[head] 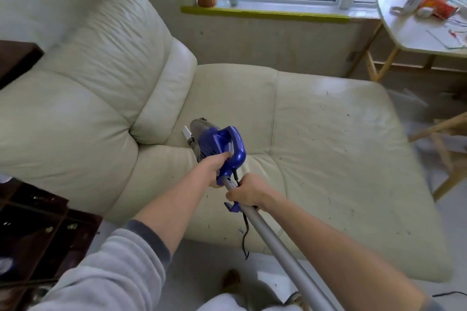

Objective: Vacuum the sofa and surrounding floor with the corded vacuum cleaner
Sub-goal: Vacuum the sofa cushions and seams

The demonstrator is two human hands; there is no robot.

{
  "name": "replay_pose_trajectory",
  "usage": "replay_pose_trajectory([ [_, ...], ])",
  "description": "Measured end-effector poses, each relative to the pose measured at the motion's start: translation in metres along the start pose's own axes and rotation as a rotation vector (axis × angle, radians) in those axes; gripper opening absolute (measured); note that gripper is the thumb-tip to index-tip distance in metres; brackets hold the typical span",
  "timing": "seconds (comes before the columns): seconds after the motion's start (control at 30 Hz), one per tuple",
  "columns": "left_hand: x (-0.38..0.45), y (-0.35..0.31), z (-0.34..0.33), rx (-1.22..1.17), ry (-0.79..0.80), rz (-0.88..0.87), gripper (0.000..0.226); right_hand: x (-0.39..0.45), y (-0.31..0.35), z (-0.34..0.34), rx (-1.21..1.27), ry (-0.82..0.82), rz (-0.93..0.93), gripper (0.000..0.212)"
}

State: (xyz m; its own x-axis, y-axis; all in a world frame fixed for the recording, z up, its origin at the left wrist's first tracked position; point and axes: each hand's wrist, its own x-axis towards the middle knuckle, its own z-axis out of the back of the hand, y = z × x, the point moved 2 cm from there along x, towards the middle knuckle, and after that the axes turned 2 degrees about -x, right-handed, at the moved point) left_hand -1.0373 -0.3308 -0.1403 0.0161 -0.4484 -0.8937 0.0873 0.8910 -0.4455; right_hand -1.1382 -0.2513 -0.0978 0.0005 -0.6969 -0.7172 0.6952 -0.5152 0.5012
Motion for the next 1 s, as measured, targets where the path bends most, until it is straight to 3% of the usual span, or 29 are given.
replay_pose_trajectory([
  [0.23, -0.008, 0.002, -0.024, 0.026, -0.003, 0.006, 0.047, -0.005, -0.02, 0.009, 0.043, -0.013, -0.023, 0.02],
  [0.83, -0.051, 0.043, -0.165, 0.153, 0.083, -0.064, 0.051, -0.07, -0.142, 0.063, 0.145, -0.116, -0.109, 0.031],
  [1.0, -0.063, 0.058, -0.204, 0.214, 0.121, -0.069, 0.052, -0.091, -0.174, 0.073, 0.218, -0.15, -0.149, 0.025],
])
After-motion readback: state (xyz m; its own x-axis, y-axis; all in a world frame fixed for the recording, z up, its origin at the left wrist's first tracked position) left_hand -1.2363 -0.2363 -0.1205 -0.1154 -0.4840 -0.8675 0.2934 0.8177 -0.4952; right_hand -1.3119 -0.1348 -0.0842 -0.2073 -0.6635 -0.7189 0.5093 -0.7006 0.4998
